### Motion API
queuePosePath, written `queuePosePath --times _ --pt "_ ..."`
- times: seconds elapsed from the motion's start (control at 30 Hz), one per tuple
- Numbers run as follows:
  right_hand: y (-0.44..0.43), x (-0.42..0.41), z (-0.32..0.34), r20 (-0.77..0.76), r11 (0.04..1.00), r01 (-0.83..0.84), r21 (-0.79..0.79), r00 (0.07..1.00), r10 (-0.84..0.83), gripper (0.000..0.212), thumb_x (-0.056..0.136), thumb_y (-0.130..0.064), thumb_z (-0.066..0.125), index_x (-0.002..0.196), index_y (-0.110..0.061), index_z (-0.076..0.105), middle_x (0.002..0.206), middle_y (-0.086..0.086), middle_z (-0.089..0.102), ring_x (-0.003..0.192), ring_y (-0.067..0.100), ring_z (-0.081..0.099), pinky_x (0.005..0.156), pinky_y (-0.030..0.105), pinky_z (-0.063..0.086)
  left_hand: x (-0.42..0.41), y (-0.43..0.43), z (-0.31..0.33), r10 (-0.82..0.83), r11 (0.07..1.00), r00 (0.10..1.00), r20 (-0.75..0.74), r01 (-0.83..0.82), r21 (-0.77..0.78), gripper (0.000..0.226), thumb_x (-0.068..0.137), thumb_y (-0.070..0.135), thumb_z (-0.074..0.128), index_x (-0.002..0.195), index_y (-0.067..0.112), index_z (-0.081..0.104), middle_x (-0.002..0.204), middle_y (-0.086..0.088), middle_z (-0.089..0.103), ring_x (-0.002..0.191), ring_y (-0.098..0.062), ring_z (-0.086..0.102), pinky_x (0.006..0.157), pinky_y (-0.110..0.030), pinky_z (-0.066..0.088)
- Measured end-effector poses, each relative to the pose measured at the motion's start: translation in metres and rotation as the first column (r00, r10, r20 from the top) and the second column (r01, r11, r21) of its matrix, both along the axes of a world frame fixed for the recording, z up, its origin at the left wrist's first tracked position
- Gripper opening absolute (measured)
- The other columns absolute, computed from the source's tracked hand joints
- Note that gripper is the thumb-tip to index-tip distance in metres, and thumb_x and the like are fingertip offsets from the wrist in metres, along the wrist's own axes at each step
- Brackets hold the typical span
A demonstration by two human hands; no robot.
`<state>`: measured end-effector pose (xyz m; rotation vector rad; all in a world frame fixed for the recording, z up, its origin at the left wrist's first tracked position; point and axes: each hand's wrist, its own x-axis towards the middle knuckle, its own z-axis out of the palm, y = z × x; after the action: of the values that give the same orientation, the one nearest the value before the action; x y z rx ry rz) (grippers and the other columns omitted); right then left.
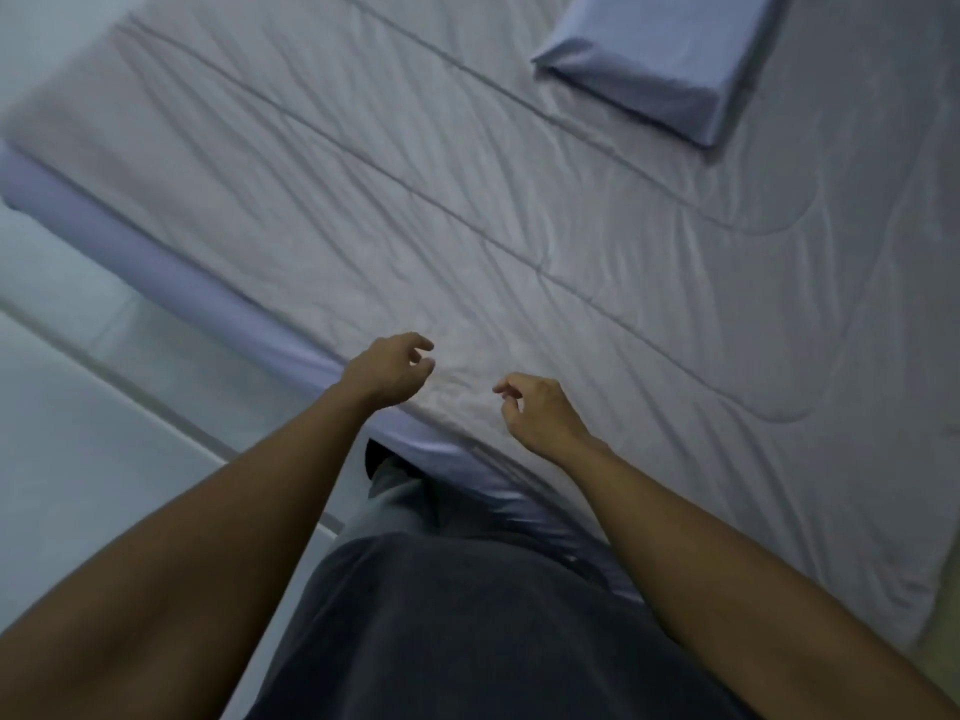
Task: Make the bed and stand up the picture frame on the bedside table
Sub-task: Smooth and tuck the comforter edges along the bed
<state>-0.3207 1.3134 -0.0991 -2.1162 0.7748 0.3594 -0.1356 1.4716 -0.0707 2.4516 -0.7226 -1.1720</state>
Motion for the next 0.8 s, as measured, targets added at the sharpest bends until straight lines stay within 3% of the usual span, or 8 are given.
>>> queuePosePath --times 0.1,0.27,0.43,0.57,0.8 --pt "0.034 0.058 0.003 0.009 0.999 -0.052 -0.009 0.999 0.052 0.026 0.092 -0.011 0.053 0.111 -0.013 0.07 0.111 0.007 0.071 0.099 0.022 0.065 0.085 0.023 0.049 0.053 0.047 0.0 0.069 0.998 0.997 -0.033 -0.07 0.0 0.039 0.094 0.046 0.051 0.129 0.03 0.057 0.124 -0.001 0.064 0.111 -0.023 0.06 0.098 -0.046 0.049" --pt "0.086 0.158 0.02 0.029 0.99 -0.136 -0.02 0.99 0.137 0.024 0.093 -0.012 0.054 0.11 -0.017 0.07 0.105 0.004 0.071 0.093 0.02 0.066 0.085 0.032 0.056 0.134 0.116 0.011 0.121 0.992 0.991 -0.051 -0.119 0.043 0.041 0.094 0.04 0.05 0.132 0.025 0.056 0.126 -0.003 0.064 0.113 -0.024 0.059 0.1 -0.042 0.047" --pt "0.127 0.256 0.025 0.064 0.961 -0.272 -0.047 0.96 0.274 0.025 0.095 -0.01 0.054 0.114 -0.015 0.07 0.108 -0.001 0.07 0.096 0.012 0.064 0.087 0.019 0.048 0.211 0.178 0.019 0.276 0.961 0.961 -0.004 -0.276 0.001 0.04 0.091 0.041 0.049 0.128 0.029 0.058 0.125 -0.005 0.064 0.114 -0.024 0.059 0.099 -0.043 0.048" --pt "0.159 0.334 0.01 0.107 0.922 -0.379 -0.077 0.916 0.386 0.025 0.093 -0.006 0.055 0.113 -0.01 0.07 0.107 0.005 0.072 0.096 0.016 0.065 0.091 0.025 0.051 0.261 0.224 0.029 0.389 0.921 0.921 0.037 -0.387 -0.05 0.036 0.095 0.038 0.05 0.128 0.028 0.059 0.122 -0.001 0.066 0.115 -0.023 0.057 0.098 -0.041 0.048" --pt "0.223 0.461 -0.006 0.181 0.886 -0.461 -0.047 0.869 0.461 0.023 0.091 -0.004 0.055 0.107 -0.007 0.071 0.099 0.005 0.071 0.09 0.016 0.064 0.081 0.015 0.043 0.358 0.288 0.022 0.521 0.851 0.853 0.043 -0.515 -0.101 0.036 0.097 0.04 0.05 0.131 0.029 0.057 0.124 0.001 0.061 0.109 -0.021 0.06 0.097 -0.043 0.049"
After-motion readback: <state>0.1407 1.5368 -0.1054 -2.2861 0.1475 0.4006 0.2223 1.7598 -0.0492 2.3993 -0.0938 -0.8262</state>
